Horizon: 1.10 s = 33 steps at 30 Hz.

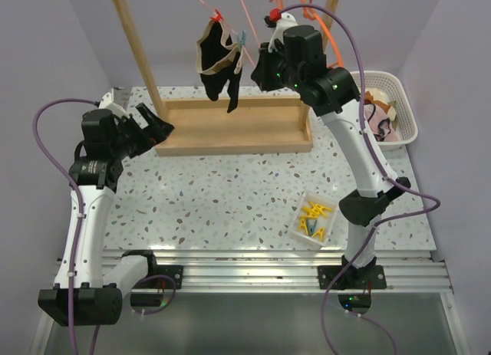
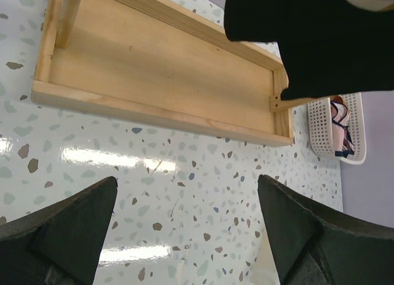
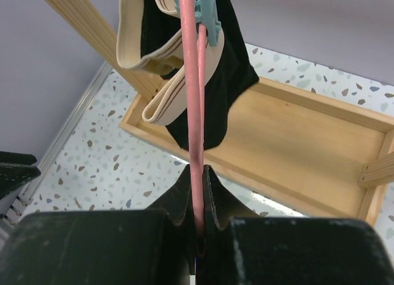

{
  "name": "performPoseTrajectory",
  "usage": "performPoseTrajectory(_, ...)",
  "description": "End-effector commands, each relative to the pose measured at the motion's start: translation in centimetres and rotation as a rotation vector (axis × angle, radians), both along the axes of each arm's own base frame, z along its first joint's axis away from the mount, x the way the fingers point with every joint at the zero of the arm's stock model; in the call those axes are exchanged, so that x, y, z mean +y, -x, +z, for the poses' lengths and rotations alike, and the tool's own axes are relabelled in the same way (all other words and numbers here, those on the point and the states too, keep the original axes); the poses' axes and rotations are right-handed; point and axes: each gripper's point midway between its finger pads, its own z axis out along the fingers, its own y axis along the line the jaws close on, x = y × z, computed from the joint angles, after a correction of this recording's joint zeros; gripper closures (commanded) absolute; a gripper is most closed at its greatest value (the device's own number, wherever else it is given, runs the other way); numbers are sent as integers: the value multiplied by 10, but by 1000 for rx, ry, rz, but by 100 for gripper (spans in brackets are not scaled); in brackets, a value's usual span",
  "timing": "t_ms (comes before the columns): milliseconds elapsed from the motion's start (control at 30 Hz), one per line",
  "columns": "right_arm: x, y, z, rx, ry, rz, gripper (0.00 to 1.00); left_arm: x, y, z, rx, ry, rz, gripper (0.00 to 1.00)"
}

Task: Remove the underwear clipped to the hanger

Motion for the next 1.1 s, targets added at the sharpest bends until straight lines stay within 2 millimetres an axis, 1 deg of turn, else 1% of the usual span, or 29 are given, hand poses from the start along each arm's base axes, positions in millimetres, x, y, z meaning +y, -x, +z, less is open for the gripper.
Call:
performPoseTrajectory(0, -4, 10, 63, -147, -124, 13, 100, -3, -6, 29, -89, 0, -21, 0)
performPoseTrajectory(100, -3, 18, 50, -98, -103, 41, 100, -3, -8, 32, -93, -4, -21, 0)
performPoseTrajectory(167, -5, 24, 35, -56, -75, 45, 100, -3, -10, 32, -94, -6, -23, 0)
performPoseTrajectory(200, 0, 29, 18, -9, -59, 85, 100, -3, -10, 32, -94, -8, -26, 0)
performPoseTrajectory(233, -2, 38, 20, -11, -60, 101, 100, -4, -11, 32, -95, -8, -29, 0)
performPoseTrajectory(267, -3, 45, 18, -6, -51, 115, 100, -4, -12, 34, -100, -10, -30, 0)
performPoseTrajectory(300, -2, 46, 2, 23, -29, 122, 100, -4, -12, 35, -104, -14, -36, 0)
performPoseTrajectory(333, -6, 59, 11, 5, -42, 140, 100, -4, -13, 35, -105, -15, -40, 0)
performPoseTrajectory(367, -6, 62, 9, 6, -43, 149, 100, -5, -14, 38, -115, -15, -46, 0)
performPoseTrajectory(400, -7, 63, 0, 19, -33, 148, 100, -7, -15, 39, -121, -17, -55, 0)
performPoseTrajectory(433, -11, 69, 5, 9, -38, 152, 100, -9, -16, 40, -123, -12, -71, 0)
performPoseTrajectory(467, -11, 71, 3, 13, -36, 160, 100, -12, -18, 43, -140, -7, -85, 0)
performPoseTrajectory(533, -12, 78, -4, 42, -26, 174, 100, -22, -20, 45, -151, 10, -144, 0)
performPoseTrajectory(567, -14, 83, -3, 47, -23, 181, 100, -24, -22, 48, -163, 15, -158, 0)
performPoseTrajectory(600, -17, 87, -13, 75, -4, 177, 100, -29, -22, 49, -167, 23, -181, 0)
performPoseTrajectory(633, -18, 91, -17, 83, 1, 178, 100, -36, -22, 49, -162, 48, -214, 0)
performPoseTrajectory(667, -19, 96, -20, 87, -1, 181, 100, -40, -23, 50, -168, 64, -229, 0)
performPoseTrajectory(700, -21, 102, -29, 93, -1, 183, 100, -45, -23, 51, -164, 106, -239, 0)
performPoseTrajectory(733, -17, 111, -34, 95, 0, 199, 100, -56, -19, 52, -161, 149, -289, 0)
performPoseTrajectory(767, -16, 115, -40, 96, 11, 200, 100, -62, -20, 52, -173, 184, -314, 0)
performPoseTrajectory(800, -20, 120, -55, 107, 36, 186, 100, -68, -17, 54, -160, 245, -326, 0)
performPoseTrajectory(833, -16, 128, -62, 116, 40, 202, 100, -73, -13, 55, -157, 276, -352, 0)
performPoseTrajectory(867, -16, 132, -69, 122, 48, 204, 100, -74, -13, 54, -153, 292, -351, 0)
performPoseTrajectory(900, -17, 134, -89, 140, 74, 189, 100, -75, -12, 53, -142, 314, -345, 0)
performPoseTrajectory(933, -15, 144, -88, 137, 60, 202, 100, -77, -10, 51, -133, 325, -353, 0)
performPoseTrajectory(967, -15, 149, -93, 142, 58, 209, 100, -78, -8, 52, -140, 332, -360, 0)
performPoseTrajectory(1000, -14, 153, -108, 165, 66, 214, 100, -79, -7, 49, -119, 361, -359, 0)
performPoseTrajectory(1033, -15, 158, -108, 167, 52, 213, 100, -84, -3, 39, -81, 397, -378, 0)
performPoseTrajectory(1067, -17, 159, -113, 172, 54, 201, 100, -95, 2, 41, -88, 425, -425, 0)
